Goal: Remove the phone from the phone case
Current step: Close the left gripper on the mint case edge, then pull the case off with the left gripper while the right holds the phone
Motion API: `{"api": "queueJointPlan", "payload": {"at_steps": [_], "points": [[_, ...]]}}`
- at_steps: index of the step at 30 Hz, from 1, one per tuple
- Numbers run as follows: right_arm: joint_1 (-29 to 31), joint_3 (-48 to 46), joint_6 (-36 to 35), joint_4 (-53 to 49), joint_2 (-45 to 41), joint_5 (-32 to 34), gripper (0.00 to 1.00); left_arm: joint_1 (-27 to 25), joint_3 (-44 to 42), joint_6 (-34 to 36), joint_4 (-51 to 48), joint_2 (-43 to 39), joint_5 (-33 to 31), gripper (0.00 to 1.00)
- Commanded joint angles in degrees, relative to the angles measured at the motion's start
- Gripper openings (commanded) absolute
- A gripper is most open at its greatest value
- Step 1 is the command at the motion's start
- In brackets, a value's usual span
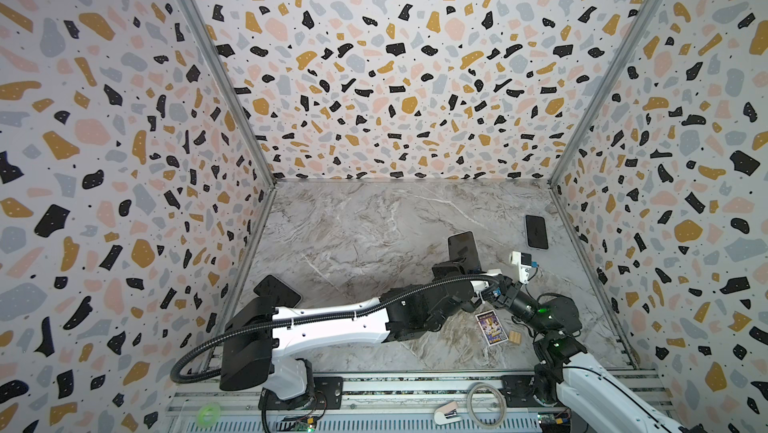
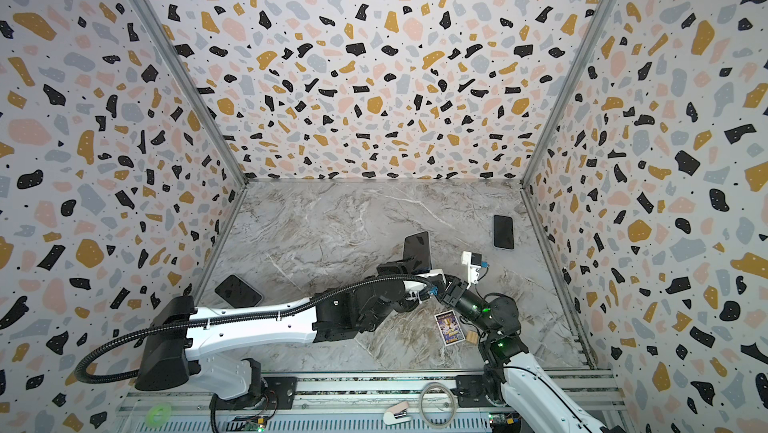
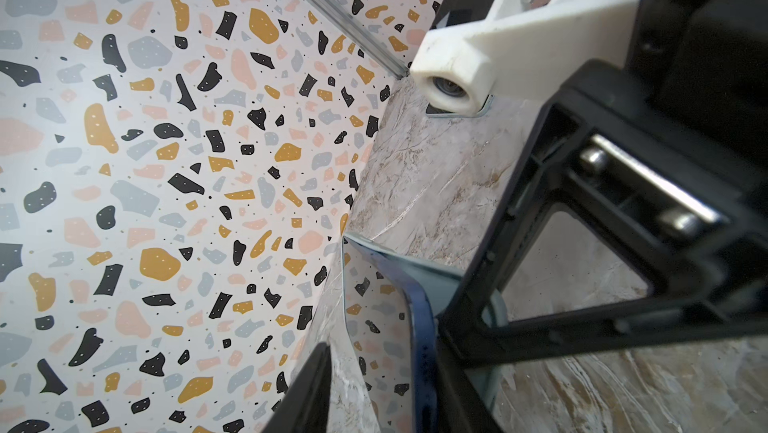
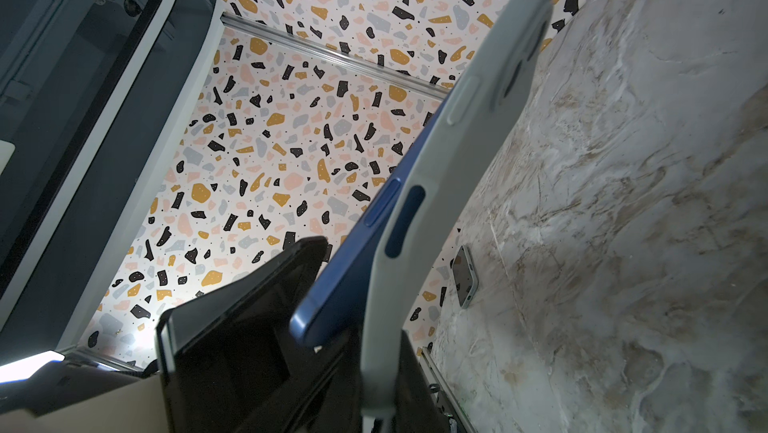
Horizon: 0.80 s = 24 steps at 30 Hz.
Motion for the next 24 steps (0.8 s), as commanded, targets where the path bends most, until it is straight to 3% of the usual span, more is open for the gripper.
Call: {"api": "queueJointPlan", "payload": {"at_steps": [1,7,24], "points": [[0.18,2.97,-1.22,4.39,-1.19,-1.35,0.0,0.71,0.45,-0.67,2.4,-0.39,0.7,0.35],[0.14,2.89,-1.39,4.04,-1.27,-1.26,0.0,1.18,-0.01,-0.99,2.62,-0.84,1.99,0.23],[0.15,3.32,-2.01,2.37,-1.71,-1.09,0.0,2.78,-1.58,-3.56,3.38,-3.12,5.28,0.12]]}}
